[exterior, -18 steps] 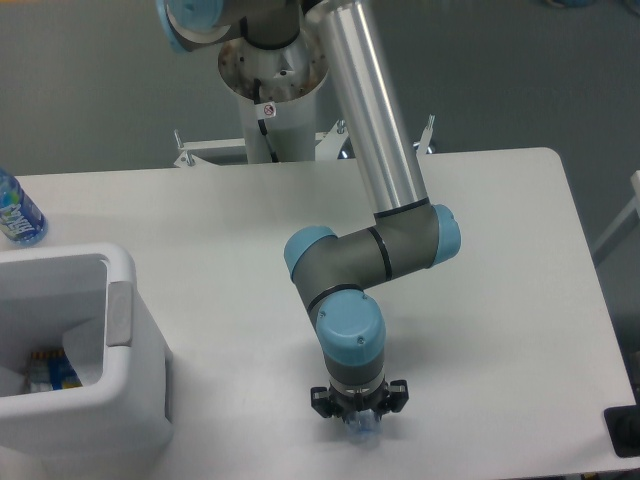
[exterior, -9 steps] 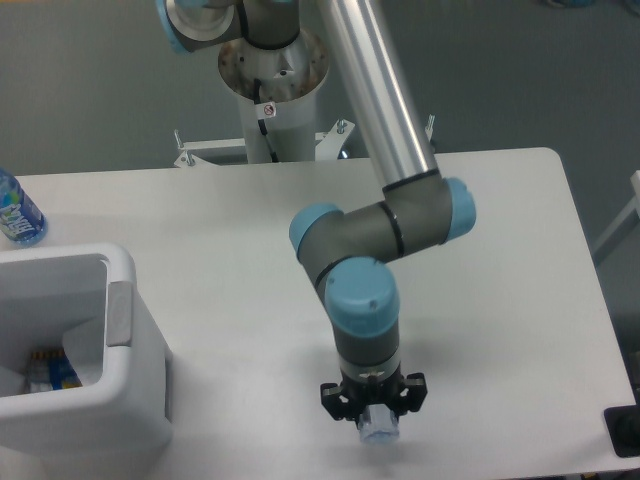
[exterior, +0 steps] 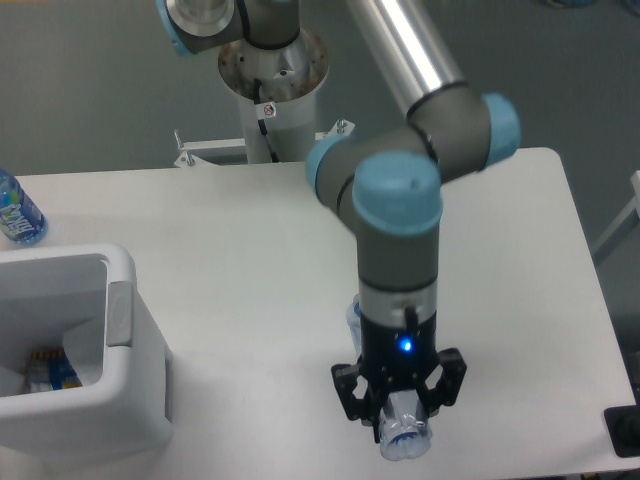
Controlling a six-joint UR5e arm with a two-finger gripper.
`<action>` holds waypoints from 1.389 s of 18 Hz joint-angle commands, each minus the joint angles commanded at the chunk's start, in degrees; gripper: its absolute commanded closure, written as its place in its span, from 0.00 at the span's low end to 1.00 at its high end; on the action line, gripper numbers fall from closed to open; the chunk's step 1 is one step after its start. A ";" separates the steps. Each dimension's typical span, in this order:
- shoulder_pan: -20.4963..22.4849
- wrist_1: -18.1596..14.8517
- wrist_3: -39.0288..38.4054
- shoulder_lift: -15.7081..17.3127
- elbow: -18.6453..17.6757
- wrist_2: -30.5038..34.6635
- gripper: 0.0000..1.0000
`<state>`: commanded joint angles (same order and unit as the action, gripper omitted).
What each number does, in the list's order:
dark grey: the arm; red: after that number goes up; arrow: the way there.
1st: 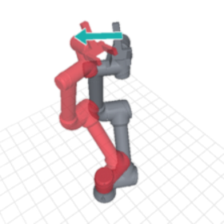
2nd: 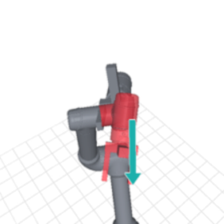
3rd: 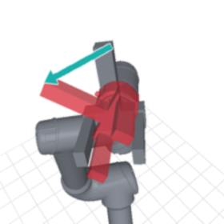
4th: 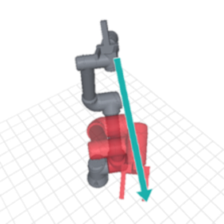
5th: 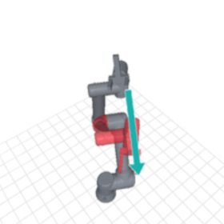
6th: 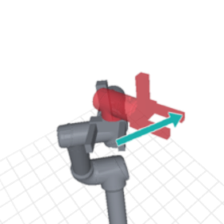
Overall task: Place the trash in the trash can
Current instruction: 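Lift the water bottle and carry it over the white bin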
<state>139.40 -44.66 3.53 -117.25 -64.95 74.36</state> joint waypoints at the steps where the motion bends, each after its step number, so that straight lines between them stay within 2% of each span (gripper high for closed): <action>1: -0.26 0.36 -1.23 0.79 -0.09 -0.27 0.45; 10: -3.95 0.62 -9.24 4.40 0.00 -0.27 0.45; 13: -6.67 0.62 -11.26 5.89 -0.17 -0.27 0.45; 25: -17.31 0.62 -13.99 5.81 -0.09 -0.18 0.45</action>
<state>122.09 -44.03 -10.46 -111.44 -65.04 74.18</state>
